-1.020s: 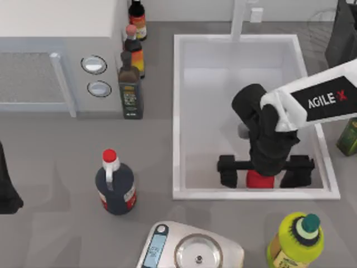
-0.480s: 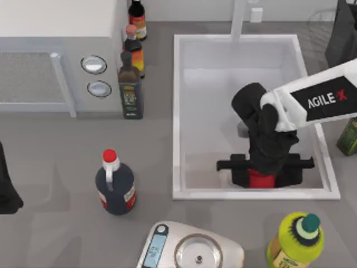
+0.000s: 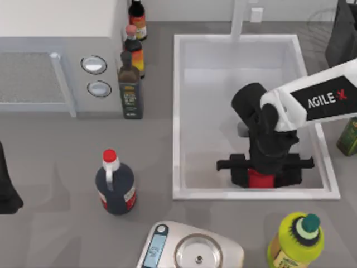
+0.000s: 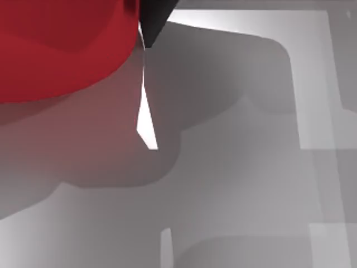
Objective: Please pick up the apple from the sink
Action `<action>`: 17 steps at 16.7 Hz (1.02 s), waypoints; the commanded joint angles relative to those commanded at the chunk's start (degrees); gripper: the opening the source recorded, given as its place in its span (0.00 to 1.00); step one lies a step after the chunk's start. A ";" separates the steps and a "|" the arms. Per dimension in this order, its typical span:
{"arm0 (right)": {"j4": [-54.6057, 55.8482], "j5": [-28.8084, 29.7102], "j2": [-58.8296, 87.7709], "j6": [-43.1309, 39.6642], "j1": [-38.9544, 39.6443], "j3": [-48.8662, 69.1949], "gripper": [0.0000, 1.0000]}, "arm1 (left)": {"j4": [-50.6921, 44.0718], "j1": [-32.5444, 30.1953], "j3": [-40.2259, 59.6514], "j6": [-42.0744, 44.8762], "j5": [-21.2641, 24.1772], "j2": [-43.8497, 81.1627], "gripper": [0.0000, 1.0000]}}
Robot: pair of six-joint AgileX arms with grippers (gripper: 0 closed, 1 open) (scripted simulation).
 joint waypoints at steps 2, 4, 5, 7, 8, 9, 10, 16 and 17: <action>-2.00 0.00 -0.38 0.04 0.05 1.89 0.00 | 0.00 0.00 0.00 0.00 0.00 0.00 1.00; -6.44 -0.01 -1.30 0.11 0.13 5.67 0.00 | 0.00 0.00 0.00 0.00 0.00 0.00 1.00; -9.57 -0.02 -2.00 0.13 0.16 8.07 0.00 | 0.00 0.00 0.00 0.00 0.00 0.00 1.00; -17.62 -0.04 -3.89 0.11 0.17 13.60 0.00 | 0.00 0.00 0.00 0.00 0.00 0.00 1.00; -22.43 -0.05 -5.03 0.08 0.16 16.59 0.00 | 0.00 0.00 0.00 0.00 0.00 0.00 1.00; -27.46 -0.06 -6.27 0.04 0.13 19.62 0.00 | 0.00 0.00 0.00 0.00 0.00 0.00 1.00; -32.36 -0.08 -7.56 -0.01 0.10 22.59 0.00 | 0.00 0.00 0.00 0.00 0.00 0.00 1.00; -50.15 -0.15 -14.39 -0.47 -0.28 35.31 0.00 | 0.00 0.00 0.00 0.00 0.00 0.00 1.00; -51.01 -0.15 -14.87 -0.51 -0.32 36.04 0.00 | 0.00 0.00 0.00 0.00 0.00 0.00 1.00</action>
